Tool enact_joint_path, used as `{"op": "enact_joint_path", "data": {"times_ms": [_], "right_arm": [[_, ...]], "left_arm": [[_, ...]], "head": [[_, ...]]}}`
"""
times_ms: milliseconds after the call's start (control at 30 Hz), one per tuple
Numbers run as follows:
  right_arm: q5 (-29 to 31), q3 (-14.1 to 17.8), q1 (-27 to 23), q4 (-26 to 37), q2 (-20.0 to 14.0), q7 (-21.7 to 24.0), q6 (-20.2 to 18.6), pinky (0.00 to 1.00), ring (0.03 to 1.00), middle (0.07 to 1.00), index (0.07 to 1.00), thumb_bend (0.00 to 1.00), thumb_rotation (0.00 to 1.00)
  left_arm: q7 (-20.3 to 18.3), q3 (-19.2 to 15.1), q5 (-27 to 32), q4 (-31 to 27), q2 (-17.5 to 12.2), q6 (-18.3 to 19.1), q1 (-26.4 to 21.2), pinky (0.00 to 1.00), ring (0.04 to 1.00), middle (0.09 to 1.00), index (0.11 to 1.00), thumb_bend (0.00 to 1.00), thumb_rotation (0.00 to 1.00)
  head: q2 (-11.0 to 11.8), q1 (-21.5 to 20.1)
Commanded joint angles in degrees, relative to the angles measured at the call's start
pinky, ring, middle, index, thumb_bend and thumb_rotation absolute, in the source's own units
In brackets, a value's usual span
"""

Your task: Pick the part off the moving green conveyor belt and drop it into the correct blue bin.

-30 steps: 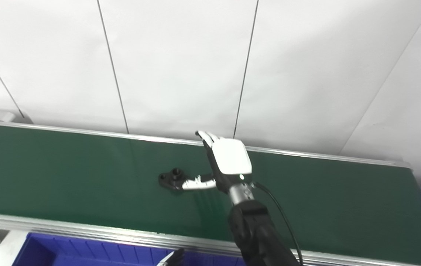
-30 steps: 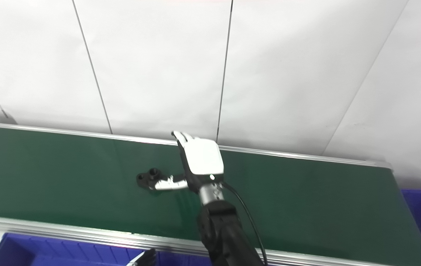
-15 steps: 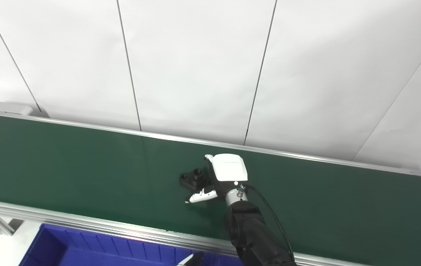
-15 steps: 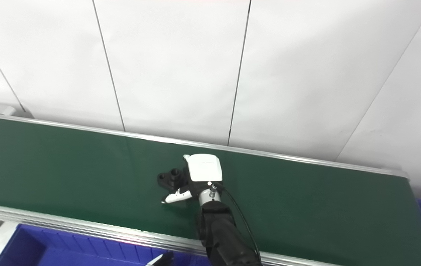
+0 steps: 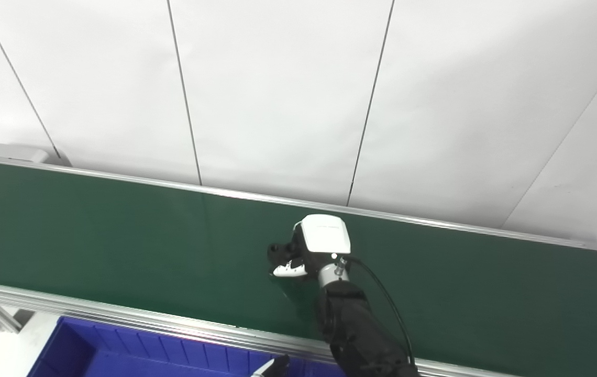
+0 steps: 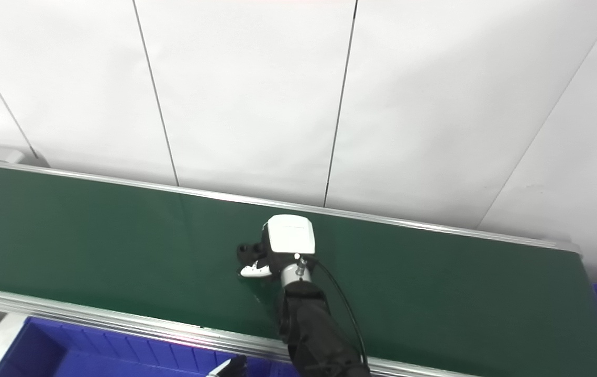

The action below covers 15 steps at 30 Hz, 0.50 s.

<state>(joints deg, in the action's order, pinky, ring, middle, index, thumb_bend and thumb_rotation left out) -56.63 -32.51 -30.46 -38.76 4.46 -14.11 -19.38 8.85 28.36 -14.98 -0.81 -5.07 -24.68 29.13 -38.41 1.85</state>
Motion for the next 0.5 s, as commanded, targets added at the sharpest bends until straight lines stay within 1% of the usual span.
{"op": "enact_joint_path", "data": {"times_ms": [0, 33, 100, 167, 233, 333, 467], "right_arm": [[1.42, -0.61, 1.70, -1.35, 0.96, -1.49, 2.26, 0.14, 0.203, 0.291, 0.477, 0.50, 0.15], [2.02, -0.67, 2.00, -1.37, 1.05, -2.28, 2.47, 0.13, 0.195, 0.288, 0.481, 0.50, 0.15], [2.62, -1.24, 2.30, -1.15, 0.98, -2.44, 1.96, 0.13, 0.198, 0.295, 0.484, 0.50, 0.15], [2.85, -1.80, 2.56, -0.97, 0.71, -2.91, 1.58, 0.15, 0.214, 0.314, 0.482, 0.50, 0.15], [2.86, -2.14, 2.87, -0.84, 0.46, -3.90, 1.39, 0.14, 0.200, 0.293, 0.479, 0.50, 0.15], [2.70, -2.58, 3.37, -0.54, 0.02, -5.48, 1.18, 0.13, 0.187, 0.276, 0.478, 0.50, 0.15], [3.27, -2.55, 4.09, 0.03, -0.40, -8.34, 2.36, 0.11, 0.160, 0.243, 0.473, 0.50, 0.15]], "left_arm": [[0.43, 0.26, 0.71, -1.53, 0.37, -2.22, 0.43, 0.76, 0.854, 0.873, 0.869, 0.75, 0.89], [0.25, 0.17, 0.68, -1.67, 0.36, -2.22, 0.49, 0.76, 0.855, 0.873, 0.869, 0.75, 0.89], [0.57, 0.59, 0.98, -1.75, 0.12, -2.22, 0.27, 0.76, 0.851, 0.870, 0.865, 0.74, 0.87], [-0.15, 0.35, 1.30, -1.81, 0.15, -2.21, 0.36, 0.76, 0.852, 0.870, 0.864, 0.73, 0.87], [-0.84, -0.19, 1.00, -2.16, 0.27, -2.13, 0.66, 0.76, 0.847, 0.865, 0.863, 0.76, 0.88], [-1.83, -0.76, 1.51, -3.10, 0.42, -1.65, 1.29, 0.75, 0.843, 0.859, 0.859, 0.77, 0.87], [-2.65, -1.33, 1.45, -3.30, 0.59, -1.66, 1.53, 0.75, 0.841, 0.854, 0.856, 0.77, 0.88]], "head": [[-0.16, -0.23], [-0.16, -0.23], [-0.16, -0.23], [-0.30, -0.31], [-0.30, -0.31], [-0.62, -0.60], [-0.62, -0.77]]}}
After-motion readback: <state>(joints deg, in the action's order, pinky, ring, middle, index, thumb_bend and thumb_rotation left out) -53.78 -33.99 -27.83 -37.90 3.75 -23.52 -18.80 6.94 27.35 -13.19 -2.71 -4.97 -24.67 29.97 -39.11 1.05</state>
